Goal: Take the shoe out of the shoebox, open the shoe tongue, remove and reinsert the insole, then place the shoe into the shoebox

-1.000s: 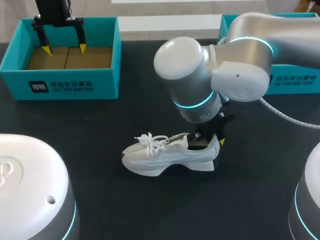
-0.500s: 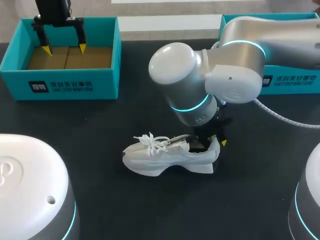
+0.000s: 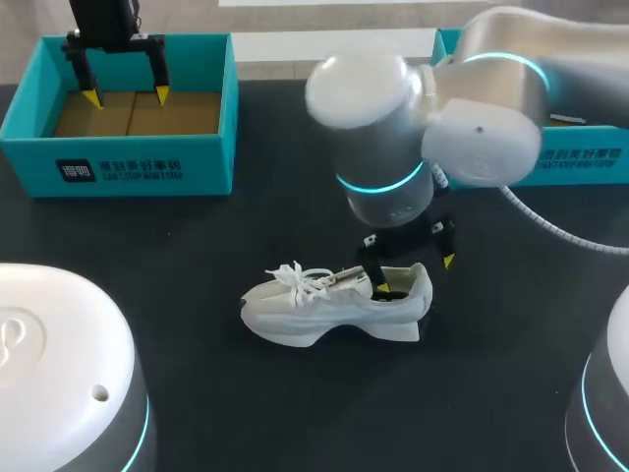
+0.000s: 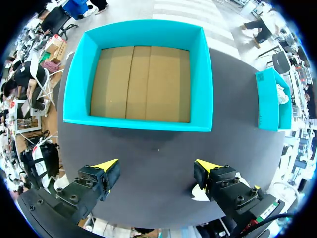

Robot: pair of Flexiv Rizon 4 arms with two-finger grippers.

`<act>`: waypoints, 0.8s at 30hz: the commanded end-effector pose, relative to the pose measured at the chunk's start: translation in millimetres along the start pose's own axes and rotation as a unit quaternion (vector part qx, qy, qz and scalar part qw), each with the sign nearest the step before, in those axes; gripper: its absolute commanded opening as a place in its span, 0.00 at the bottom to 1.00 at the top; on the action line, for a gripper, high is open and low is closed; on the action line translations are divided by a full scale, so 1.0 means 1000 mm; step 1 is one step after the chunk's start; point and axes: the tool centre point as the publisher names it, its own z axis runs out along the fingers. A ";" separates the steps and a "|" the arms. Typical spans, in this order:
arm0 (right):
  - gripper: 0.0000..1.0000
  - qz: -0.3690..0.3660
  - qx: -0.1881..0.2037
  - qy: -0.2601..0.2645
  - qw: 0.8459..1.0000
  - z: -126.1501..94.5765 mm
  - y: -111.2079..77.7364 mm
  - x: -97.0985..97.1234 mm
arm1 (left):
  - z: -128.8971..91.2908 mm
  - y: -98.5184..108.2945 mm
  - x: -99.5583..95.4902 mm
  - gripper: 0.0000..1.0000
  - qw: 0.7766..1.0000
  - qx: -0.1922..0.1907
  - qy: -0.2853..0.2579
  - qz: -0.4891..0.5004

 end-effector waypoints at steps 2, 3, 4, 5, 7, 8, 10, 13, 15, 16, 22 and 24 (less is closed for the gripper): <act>1.00 -0.055 -0.047 0.048 0.996 -0.027 -0.014 -0.016 | 0.000 0.000 0.000 1.00 1.000 0.000 0.000 0.000; 1.00 -0.071 -0.052 0.051 0.995 -0.032 -0.015 -0.015 | 0.000 0.000 0.000 1.00 1.000 0.000 0.000 0.000; 1.00 -0.096 -0.054 0.050 0.993 -0.037 -0.016 -0.013 | 0.000 0.000 0.000 1.00 1.000 0.000 0.000 0.000; 1.00 -0.126 -0.045 0.052 0.990 -0.040 -0.018 -0.011 | 0.000 0.000 0.000 1.00 1.000 0.000 0.000 0.000; 1.00 -0.126 -0.045 0.052 0.990 -0.040 -0.018 -0.011 | 0.000 0.000 0.000 1.00 1.000 0.000 0.000 0.000; 1.00 -0.126 -0.045 0.052 0.990 -0.040 -0.018 -0.011 | 0.000 0.000 0.000 1.00 1.000 0.000 0.000 0.000; 1.00 -0.126 -0.045 0.052 0.990 -0.040 -0.018 -0.011 | 0.000 0.000 0.000 1.00 1.000 0.000 0.000 0.000; 1.00 -0.126 -0.045 0.052 0.990 -0.040 -0.018 -0.011 | 0.000 0.000 0.000 1.00 1.000 0.000 0.000 0.000; 1.00 -0.126 -0.045 0.052 0.990 -0.040 -0.018 -0.011 | 0.000 0.000 0.000 1.00 1.000 0.000 0.000 0.000; 1.00 -0.126 -0.045 0.052 0.990 -0.040 -0.018 -0.011 | 0.000 0.000 0.000 1.00 1.000 0.000 0.000 0.000; 1.00 -0.249 -0.110 0.085 0.959 -0.046 -0.019 -0.003 | 0.000 0.000 0.000 1.00 1.000 0.000 0.000 0.000; 1.00 -0.342 -0.150 0.115 0.921 -0.048 -0.022 -0.001 | 0.000 0.000 0.000 1.00 1.000 0.000 0.000 0.000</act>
